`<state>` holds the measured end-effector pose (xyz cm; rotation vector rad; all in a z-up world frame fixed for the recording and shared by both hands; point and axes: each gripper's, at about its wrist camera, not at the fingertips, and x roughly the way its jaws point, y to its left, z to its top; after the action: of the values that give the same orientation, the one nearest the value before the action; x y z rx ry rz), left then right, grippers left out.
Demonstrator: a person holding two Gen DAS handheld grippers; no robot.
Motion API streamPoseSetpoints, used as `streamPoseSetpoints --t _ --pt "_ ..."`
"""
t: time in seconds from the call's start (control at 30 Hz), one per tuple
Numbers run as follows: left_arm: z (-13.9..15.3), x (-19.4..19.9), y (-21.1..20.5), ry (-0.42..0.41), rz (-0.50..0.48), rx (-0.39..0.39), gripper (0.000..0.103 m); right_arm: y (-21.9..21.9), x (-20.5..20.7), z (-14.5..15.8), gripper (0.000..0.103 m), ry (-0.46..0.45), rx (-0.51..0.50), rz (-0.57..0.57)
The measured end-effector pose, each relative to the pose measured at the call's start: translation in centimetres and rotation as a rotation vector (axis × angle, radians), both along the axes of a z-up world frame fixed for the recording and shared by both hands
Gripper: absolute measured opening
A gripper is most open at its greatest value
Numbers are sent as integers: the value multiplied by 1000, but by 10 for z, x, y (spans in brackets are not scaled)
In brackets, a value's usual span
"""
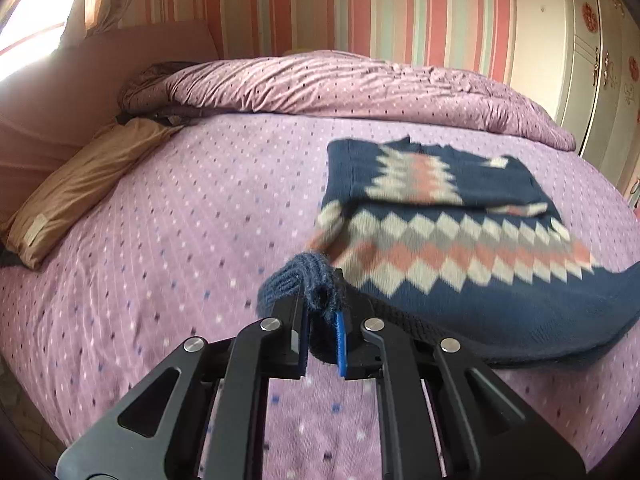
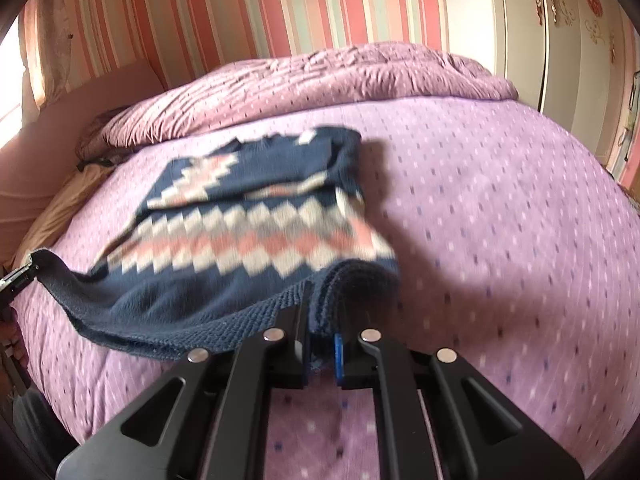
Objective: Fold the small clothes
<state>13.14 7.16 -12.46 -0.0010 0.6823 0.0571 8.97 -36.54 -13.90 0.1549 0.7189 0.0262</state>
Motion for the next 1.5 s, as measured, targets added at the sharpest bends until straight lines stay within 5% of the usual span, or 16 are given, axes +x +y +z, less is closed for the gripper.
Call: streamPoseSetpoints --t 0.33,0.67,1.0,1.5 --pt "31 92 -6 -42 18 44 8 -6 101 43 7 -40 -4 -2" --pt "42 220 -23 -79 42 105 8 -25 244 48 7 -10 -13 -29" --pt "4 336 -40 -24 103 138 8 -28 370 1 7 76 -3 -61" --pt "-63 423 -53 100 137 240 12 -34 452 -59 7 197 16 -72"
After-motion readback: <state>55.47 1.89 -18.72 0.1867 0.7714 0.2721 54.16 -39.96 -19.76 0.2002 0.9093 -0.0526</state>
